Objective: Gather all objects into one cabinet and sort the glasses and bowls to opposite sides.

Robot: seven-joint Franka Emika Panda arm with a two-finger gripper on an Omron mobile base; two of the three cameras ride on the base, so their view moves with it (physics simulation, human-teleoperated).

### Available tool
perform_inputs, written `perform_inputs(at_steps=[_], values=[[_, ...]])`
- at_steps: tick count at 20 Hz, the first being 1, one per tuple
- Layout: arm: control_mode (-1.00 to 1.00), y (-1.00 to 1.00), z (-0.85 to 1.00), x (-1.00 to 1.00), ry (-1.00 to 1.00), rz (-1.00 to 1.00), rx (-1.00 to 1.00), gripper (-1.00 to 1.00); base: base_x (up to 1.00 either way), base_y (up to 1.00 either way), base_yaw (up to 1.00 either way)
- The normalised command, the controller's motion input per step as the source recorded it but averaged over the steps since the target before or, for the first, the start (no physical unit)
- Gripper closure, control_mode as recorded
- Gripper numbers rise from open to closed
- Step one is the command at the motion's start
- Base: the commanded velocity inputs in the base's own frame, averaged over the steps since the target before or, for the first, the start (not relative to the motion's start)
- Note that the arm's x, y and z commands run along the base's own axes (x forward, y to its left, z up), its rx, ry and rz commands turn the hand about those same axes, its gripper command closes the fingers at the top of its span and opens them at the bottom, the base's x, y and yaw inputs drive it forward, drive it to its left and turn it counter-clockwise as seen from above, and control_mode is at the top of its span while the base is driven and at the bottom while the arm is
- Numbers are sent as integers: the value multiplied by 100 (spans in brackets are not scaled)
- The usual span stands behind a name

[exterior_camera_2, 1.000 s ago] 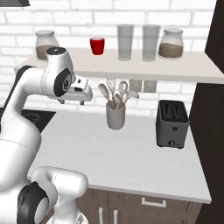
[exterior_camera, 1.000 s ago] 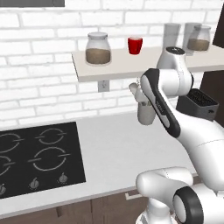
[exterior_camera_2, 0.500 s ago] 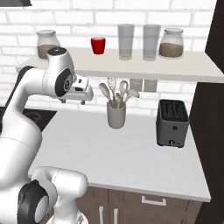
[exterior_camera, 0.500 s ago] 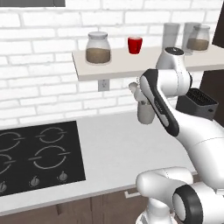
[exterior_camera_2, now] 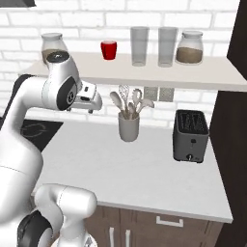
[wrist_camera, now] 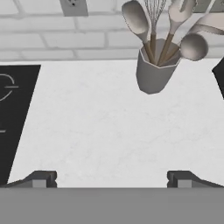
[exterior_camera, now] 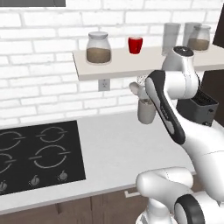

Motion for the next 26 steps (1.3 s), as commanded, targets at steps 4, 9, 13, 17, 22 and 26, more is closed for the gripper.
perform_inputs(at_steps=[4, 9, 13, 17, 22, 26], values=[[-100, 0, 36, -32, -16, 0, 0, -100, 0, 0, 0], [-100, 0, 43, -7, -9, -3, 0, -100, 0, 0, 0], [-100, 0, 34, 0, -1, -6, 0, -100, 0, 0, 0], [-100, 0, 42, 0, 0, -4, 0, -100, 0, 0, 0], [-100, -9, 49, 3, -1, -2, 5, -100, 0, 0, 0], [-100, -10, 38, 18, -3, 0, 4, -100, 0, 0, 0]])
